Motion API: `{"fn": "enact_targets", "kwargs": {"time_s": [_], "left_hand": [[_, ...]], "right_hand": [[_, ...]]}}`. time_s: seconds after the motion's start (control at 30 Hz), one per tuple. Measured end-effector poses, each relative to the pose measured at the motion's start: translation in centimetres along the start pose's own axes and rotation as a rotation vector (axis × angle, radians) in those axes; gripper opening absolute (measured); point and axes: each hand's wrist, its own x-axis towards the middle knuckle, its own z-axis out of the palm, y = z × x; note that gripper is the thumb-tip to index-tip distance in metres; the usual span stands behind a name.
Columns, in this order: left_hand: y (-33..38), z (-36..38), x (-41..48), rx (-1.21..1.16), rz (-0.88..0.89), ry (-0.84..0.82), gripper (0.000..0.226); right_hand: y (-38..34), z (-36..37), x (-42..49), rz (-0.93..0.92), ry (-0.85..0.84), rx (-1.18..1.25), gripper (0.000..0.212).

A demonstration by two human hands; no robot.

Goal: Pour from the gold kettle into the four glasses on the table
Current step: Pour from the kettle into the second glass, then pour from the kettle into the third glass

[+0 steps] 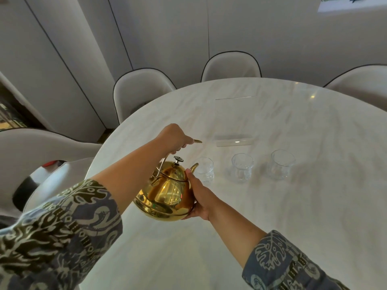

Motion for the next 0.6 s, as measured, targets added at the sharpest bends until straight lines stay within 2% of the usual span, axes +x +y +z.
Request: {"fn": "enact_targets", "kwargs": {"time_s": [0.1,0.23,0.33,0.6], "left_hand": [[-1.3,0.4,-0.5,-0.101,0.004,0.061,0.021],[-3.5,1.0,-1.4,-0.245,0.042,0.135,0.030],[-4.8,1.5,-2.5,-0.319,0.085,0.176,0.025],[-5.2,2.1,-5.0,-0.371,0.184,0.242,0.016]], "right_hand": [[0.2,-0.3,-0.2,-0.033,0.047,-0.074,0.054],[0.7,-0.3,-0.2,-0.068,0.099,-0.151,0.059],[1.2,-0.4,-0.2,-0.104,0.135,-0.184,0.063],[1.9,-0.9,-1.7,-0.169,0.145,-0.200,0.057]]}}
